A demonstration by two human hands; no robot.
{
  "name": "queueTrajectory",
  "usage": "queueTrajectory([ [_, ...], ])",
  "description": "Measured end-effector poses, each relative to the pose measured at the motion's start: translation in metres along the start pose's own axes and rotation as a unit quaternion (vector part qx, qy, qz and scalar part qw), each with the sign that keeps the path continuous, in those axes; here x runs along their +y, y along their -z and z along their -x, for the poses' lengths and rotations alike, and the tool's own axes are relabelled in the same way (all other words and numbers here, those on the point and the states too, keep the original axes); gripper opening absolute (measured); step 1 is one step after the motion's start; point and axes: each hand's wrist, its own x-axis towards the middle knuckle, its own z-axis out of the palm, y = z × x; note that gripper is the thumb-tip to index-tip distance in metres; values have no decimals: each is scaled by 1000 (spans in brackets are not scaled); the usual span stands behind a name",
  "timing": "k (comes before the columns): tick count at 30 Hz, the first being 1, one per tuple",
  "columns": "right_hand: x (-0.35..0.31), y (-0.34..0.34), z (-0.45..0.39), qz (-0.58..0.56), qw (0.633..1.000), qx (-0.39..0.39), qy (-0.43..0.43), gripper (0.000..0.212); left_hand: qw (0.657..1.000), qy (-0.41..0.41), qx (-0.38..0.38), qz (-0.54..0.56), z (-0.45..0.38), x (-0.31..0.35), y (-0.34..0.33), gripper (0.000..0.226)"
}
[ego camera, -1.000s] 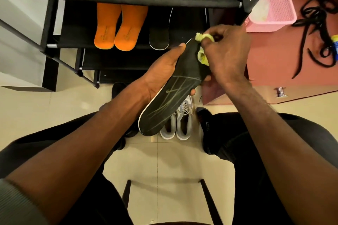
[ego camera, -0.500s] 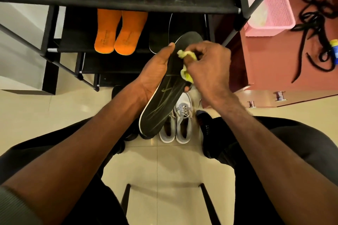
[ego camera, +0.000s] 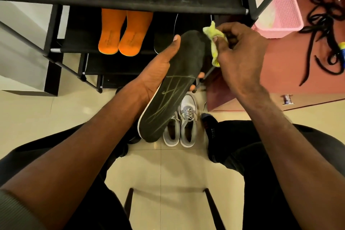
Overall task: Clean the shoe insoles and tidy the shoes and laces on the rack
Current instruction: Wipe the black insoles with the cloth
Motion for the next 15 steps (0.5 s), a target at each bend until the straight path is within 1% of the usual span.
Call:
queueTrajectory([
  [2,0,-6,6,31,998,-49,13,20,1000,-7,2,2,-2,2,4,62],
  [4,0,-9,11,66,996,-61,15,20,1000,-10,2,4,-2,3,5,60],
  [6,0,-11,13,70,995,-68,24,21,999,-27,12,13,-2,1,5,57],
  [8,-6,-16,20,76,990,-110,51,20,999,-46,21,17,-3,1,6,55],
  [10,-11,-21,31,49,985,-151,60,18,997,-64,43,13,-5,3,7,51],
  [12,-13,-24,37,9,990,-137,37,15,996,-71,52,-3,-5,3,9,48],
  [15,-9,-21,28,-1,998,-59,-14,14,998,-60,25,-15,-5,-2,6,50],
])
